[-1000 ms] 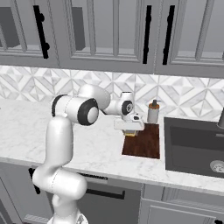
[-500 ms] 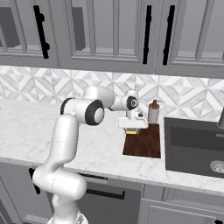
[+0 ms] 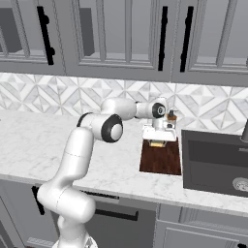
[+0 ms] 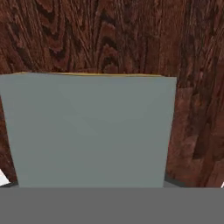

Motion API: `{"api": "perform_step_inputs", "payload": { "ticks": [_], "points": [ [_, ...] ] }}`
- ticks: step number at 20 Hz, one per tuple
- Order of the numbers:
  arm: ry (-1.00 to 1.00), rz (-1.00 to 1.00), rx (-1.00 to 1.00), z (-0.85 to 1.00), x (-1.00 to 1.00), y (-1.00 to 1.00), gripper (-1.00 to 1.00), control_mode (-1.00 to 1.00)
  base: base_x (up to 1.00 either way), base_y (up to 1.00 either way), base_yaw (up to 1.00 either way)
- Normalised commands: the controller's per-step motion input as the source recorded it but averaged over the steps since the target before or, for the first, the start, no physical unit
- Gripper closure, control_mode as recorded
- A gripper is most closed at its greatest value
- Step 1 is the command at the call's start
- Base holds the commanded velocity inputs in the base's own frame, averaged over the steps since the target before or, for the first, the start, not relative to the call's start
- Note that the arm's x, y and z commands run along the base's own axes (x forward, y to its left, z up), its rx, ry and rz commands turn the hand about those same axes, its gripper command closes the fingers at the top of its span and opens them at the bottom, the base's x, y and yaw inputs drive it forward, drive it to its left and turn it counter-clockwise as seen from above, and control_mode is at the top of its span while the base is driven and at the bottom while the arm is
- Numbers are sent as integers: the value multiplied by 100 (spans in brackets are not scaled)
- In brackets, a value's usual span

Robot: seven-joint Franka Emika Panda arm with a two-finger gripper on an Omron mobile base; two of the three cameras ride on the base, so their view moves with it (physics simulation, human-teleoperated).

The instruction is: Pick up the sponge from the counter and clean the cutting board by briefly scrubbing or pressing down on the cutting board. Once finished, release the sponge.

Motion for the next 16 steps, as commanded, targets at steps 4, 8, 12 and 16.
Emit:
{"api": "perform_step_inputs", "payload": {
  "ticks": [4, 8, 12, 16],
  "points": [
    [-1, 0, -2, -86, -100, -26, 100, -100, 0, 0, 0],
    [0, 2, 3, -39, -28, -13, 100, -100, 0, 0, 0],
    [0, 0, 5, 49, 21, -44, 100, -100, 0, 0, 0],
    [2, 0, 0, 0, 24, -22, 100, -100, 0, 0, 0]
  ]
}}
